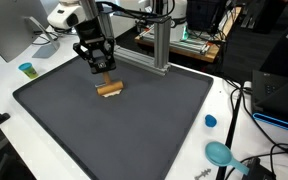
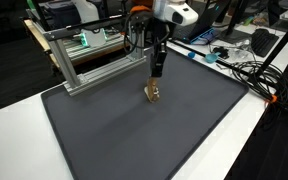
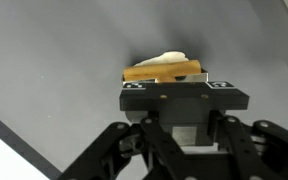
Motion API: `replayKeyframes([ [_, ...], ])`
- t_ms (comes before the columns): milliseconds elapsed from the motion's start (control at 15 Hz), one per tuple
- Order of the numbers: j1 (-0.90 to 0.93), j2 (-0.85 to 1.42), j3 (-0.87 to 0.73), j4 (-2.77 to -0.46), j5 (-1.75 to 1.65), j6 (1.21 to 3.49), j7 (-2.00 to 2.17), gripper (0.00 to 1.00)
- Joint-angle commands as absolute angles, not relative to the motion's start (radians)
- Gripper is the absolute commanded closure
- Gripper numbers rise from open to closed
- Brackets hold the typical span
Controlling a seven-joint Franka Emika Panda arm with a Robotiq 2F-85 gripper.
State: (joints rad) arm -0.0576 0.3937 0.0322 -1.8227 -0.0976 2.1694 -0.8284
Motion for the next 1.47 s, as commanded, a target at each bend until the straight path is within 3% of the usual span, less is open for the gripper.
replayKeyframes([
  [0, -0.045, 0.416, 0.01, -1.857, -0.188, 2.17, -0.773, 0.78],
  [400, -0.039, 0.405, 0.011, -1.895, -0.283, 2.159, -0.705, 0.78],
  [733, -0.081, 0.29, 0.061, -1.918, -0.142, 2.169, -0.791, 0.78],
  [1400, -0.041, 0.388, 0.048, -1.833, -0.178, 2.162, -0.745, 0.78],
])
